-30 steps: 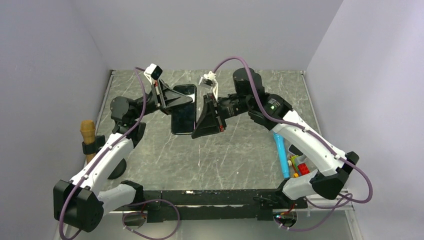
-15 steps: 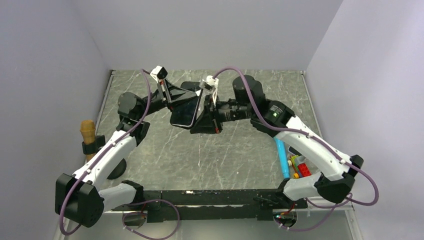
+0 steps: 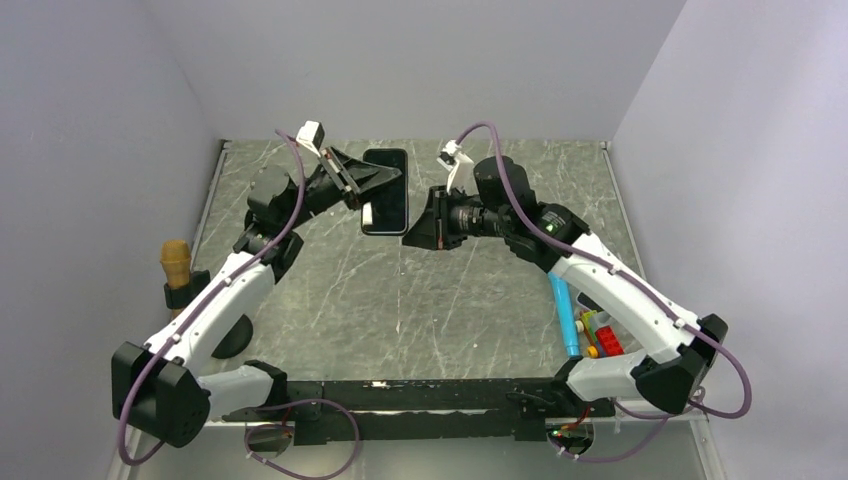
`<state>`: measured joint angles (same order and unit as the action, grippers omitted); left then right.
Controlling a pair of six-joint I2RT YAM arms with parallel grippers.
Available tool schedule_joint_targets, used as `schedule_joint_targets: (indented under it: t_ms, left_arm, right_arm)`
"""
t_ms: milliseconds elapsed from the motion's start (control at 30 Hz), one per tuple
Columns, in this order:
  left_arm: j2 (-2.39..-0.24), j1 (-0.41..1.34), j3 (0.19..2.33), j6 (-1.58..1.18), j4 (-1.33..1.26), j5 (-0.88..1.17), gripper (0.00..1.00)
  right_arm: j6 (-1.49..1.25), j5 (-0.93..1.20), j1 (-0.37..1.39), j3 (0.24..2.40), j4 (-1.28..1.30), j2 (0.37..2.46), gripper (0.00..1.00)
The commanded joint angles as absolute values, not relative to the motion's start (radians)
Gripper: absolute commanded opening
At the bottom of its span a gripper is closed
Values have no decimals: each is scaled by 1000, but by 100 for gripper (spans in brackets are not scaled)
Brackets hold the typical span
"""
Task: Take the phone out of the phone case
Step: Remove the phone case from the phone.
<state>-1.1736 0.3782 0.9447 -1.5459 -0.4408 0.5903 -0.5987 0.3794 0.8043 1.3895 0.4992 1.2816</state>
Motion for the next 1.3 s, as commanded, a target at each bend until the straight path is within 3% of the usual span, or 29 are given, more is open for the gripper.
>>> schedule_joint_targets:
  t_ms: [0,100,167,433,567,1267]
  left_arm:
    - [-1079,430,1054,-1390,-399,608,0]
    - [-1055,417,998,-1388,-442,545,0]
    - [-1050,413,962,-1398,-522,515,0]
    - [-1031,413,912,-1390,-548,436,0]
    - [-1027,413,904,-1406,-544,423,0]
    - [-1001,414,878,-1473,-570,399,0]
  right_arm:
    - [-629,457,705,1412,665,1287,25]
    - [-708,525,653,1332,617,1182,44]
    - [-761,617,631,1311,546,1131,48]
    - [-1086,869,630,1279,152,1131,45]
    - [-1220,898,635,1236,-73,1152,34]
    - [-1148,859,635,1172,-47,1237,28]
